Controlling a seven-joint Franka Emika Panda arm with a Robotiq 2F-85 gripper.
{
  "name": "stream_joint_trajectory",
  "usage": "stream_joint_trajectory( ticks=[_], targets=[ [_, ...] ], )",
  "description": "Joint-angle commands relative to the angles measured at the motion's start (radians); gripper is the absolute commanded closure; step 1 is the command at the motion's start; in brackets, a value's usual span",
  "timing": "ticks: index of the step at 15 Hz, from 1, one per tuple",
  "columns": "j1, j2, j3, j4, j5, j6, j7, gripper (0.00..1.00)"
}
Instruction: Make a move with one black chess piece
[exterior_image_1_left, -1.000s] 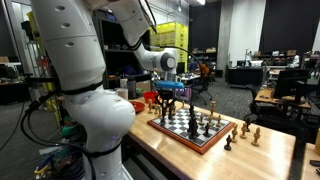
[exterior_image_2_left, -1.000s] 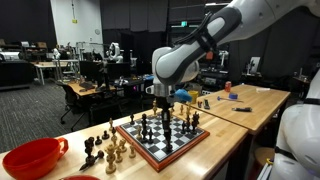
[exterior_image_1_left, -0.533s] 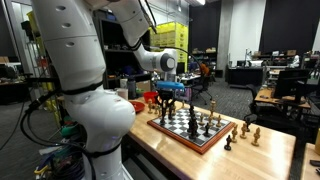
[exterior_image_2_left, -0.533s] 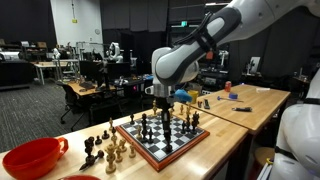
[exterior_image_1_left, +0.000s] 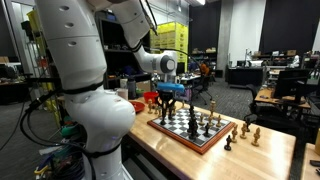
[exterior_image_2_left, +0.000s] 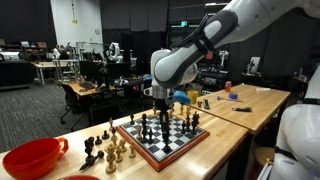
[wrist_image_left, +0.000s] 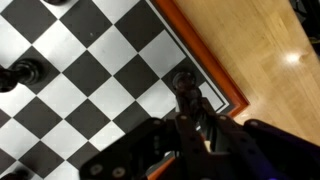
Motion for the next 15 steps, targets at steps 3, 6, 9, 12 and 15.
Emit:
stream_joint_trajectory(
  ticks=[3,6,9,12,15],
  targets=[
    [-0.001,0.003,0.005,-0.011,0.008,0.033,-0.022,0.96],
    [-0.002,-0.002,0.004,-0.014,0.009,0.034,-0.022,0.54],
    [-0.002,-0.006,0.004,-0.017,0.009,0.034,-0.025,0.35],
    [0.0,-0.017,0.004,-0.016,0.015,0.022,-0.034,0.16],
    [0.003,-0.042,0.003,-0.017,0.024,0.005,-0.045,0.01]
  ],
)
